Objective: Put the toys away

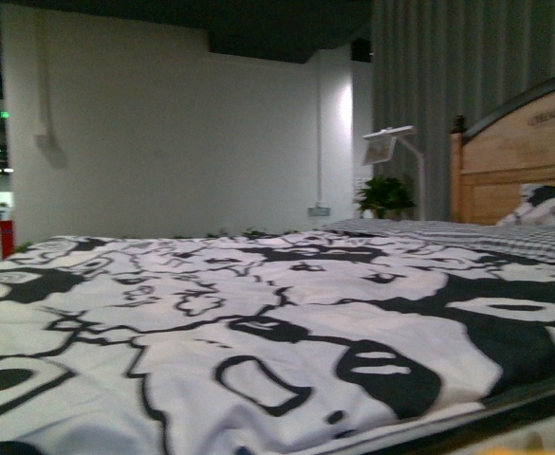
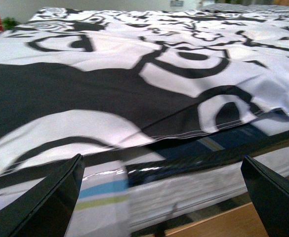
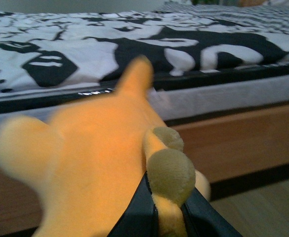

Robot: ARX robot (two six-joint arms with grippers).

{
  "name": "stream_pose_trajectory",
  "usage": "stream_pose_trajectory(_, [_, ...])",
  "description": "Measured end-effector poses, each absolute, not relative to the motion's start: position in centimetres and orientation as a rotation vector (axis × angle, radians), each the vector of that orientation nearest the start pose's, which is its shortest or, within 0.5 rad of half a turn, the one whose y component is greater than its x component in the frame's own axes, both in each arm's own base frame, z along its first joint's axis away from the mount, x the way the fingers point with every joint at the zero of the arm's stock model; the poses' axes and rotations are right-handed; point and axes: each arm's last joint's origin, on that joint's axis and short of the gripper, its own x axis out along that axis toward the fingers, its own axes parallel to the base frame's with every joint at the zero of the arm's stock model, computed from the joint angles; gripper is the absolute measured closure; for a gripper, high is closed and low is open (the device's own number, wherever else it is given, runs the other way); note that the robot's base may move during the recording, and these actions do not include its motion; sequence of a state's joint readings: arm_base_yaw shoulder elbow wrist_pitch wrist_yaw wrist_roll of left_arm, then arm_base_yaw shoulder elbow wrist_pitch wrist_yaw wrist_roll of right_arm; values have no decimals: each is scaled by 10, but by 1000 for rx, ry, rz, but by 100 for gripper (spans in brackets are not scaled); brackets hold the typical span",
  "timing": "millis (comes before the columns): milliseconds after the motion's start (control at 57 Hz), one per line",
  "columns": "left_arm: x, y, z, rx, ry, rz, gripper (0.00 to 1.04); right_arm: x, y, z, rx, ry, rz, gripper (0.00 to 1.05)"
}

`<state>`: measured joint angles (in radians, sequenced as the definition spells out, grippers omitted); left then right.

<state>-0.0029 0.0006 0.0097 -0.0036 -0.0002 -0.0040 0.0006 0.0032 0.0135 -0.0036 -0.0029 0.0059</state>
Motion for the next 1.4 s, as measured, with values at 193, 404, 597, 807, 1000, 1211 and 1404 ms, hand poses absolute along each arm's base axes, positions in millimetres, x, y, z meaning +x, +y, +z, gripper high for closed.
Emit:
stream_pose_trajectory(193, [97,0,166,-4,-4,0,6,97,0,167,3,-5,-7,99])
stream_pose_trajectory(404, [97,0,166,-4,-4,-1,6,97,0,167,3,-4,9,99])
stream_pose_trajectory(597, [97,0,166,-4,-4,-2,6,97,0,167,3,-4,2,99])
stream_pose_trajectory(807, [97,0,166,-4,-4,1,6,97,0,167,3,-4,-3,99])
stream_pose_trajectory(1000, [97,0,166,-4,-4,0,6,97,0,167,3,-4,4,99])
stream_pose_trajectory(1211, [97,0,166,-4,-4,0,6,97,0,167,3,-4,0,99])
stream_pose_trajectory(1404, [97,0,166,-4,-4,-6,6,97,0,167,4,-4,-8,99])
